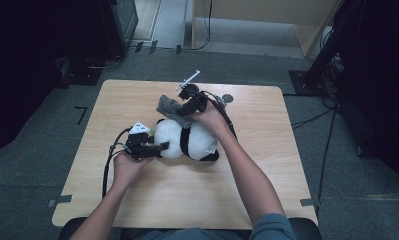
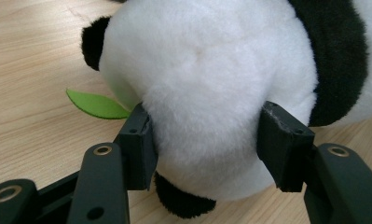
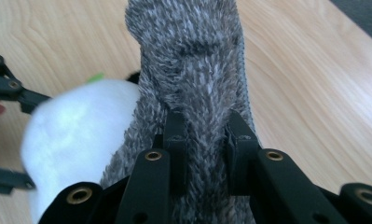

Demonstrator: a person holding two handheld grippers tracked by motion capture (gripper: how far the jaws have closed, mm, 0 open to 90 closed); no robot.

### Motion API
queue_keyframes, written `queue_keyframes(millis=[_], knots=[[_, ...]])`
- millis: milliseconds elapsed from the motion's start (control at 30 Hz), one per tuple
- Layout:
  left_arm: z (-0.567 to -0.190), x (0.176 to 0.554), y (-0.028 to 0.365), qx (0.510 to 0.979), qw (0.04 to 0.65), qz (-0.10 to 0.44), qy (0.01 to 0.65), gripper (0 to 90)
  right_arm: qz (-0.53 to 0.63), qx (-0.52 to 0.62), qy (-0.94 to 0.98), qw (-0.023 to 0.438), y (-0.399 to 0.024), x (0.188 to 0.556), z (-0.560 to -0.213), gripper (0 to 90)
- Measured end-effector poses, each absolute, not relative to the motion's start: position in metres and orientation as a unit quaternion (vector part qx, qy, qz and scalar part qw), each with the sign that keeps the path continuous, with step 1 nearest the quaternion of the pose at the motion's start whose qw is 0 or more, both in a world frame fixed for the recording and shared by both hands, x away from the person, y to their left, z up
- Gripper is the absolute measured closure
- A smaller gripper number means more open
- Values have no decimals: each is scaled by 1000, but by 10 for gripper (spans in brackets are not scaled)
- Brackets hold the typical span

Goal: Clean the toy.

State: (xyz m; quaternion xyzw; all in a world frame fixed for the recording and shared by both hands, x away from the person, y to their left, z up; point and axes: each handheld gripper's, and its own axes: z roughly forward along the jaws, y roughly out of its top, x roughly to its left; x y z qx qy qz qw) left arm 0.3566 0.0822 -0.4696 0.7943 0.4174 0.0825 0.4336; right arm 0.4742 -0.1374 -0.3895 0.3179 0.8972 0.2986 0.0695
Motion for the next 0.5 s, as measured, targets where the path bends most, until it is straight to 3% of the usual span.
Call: queue_keyframes(millis=[500], knots=[[-472, 356, 85, 791, 442, 79, 415, 407, 318, 362, 873, 78, -210, 471, -379, 756]])
